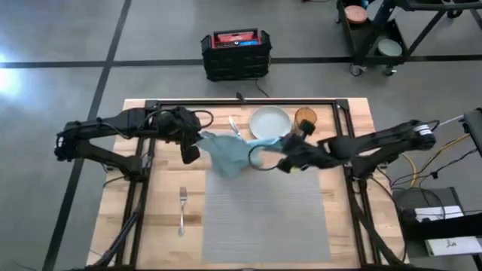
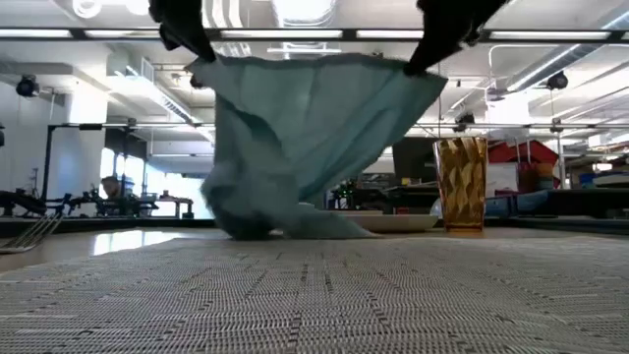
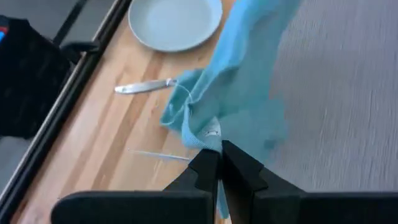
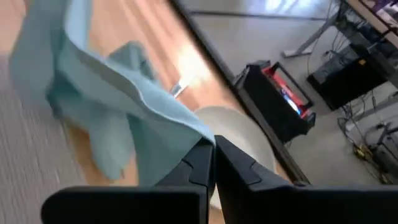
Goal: Set table place
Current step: Fold the blue napkin on the gray placemat
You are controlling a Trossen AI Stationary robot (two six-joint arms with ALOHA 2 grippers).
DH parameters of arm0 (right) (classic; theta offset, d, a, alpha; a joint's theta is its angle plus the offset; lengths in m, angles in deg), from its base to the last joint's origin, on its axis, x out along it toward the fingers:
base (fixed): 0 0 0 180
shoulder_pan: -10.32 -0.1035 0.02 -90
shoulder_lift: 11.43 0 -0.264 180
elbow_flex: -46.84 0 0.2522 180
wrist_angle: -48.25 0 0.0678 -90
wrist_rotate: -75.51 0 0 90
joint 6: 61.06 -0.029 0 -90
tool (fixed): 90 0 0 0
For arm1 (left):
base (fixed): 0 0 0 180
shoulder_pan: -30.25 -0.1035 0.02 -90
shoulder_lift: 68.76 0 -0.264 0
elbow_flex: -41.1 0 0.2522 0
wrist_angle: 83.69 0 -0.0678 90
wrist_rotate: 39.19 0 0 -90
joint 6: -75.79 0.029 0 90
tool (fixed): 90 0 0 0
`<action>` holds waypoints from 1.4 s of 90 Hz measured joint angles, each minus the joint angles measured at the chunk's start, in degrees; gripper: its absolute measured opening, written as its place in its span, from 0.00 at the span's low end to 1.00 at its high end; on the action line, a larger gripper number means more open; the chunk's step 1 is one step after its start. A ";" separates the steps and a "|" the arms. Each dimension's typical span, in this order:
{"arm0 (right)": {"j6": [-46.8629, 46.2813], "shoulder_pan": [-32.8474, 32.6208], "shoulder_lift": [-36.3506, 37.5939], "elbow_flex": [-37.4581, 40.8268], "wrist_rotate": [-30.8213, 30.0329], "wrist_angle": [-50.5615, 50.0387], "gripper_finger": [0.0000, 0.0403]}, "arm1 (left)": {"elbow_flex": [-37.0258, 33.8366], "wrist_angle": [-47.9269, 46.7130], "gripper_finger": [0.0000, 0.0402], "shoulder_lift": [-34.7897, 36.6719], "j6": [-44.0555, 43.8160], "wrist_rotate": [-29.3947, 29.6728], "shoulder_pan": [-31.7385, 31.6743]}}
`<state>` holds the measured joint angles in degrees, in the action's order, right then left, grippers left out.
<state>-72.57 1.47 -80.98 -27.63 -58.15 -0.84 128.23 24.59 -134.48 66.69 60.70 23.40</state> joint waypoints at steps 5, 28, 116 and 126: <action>0.80 0.50 2.13 -0.26 -0.01 -0.03 0.00 | 0.00 -0.08 0.00 0.19 0.02 0.00 0.00; 7.58 0.76 7.72 -5.75 -3.08 -0.93 0.00 | 0.72 -0.09 0.00 0.29 1.50 -0.02 0.00; 21.46 1.07 8.27 -28.30 -5.90 -5.25 0.00 | 21.69 -4.21 0.00 0.17 11.64 8.99 -1.18; 21.60 1.02 8.27 -28.90 -5.89 -5.35 0.00 | 23.04 -4.38 0.00 0.17 11.89 9.03 -1.16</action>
<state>-50.97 2.48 -72.71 -56.53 -64.04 -6.19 151.27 20.21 -134.30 78.58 69.72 22.24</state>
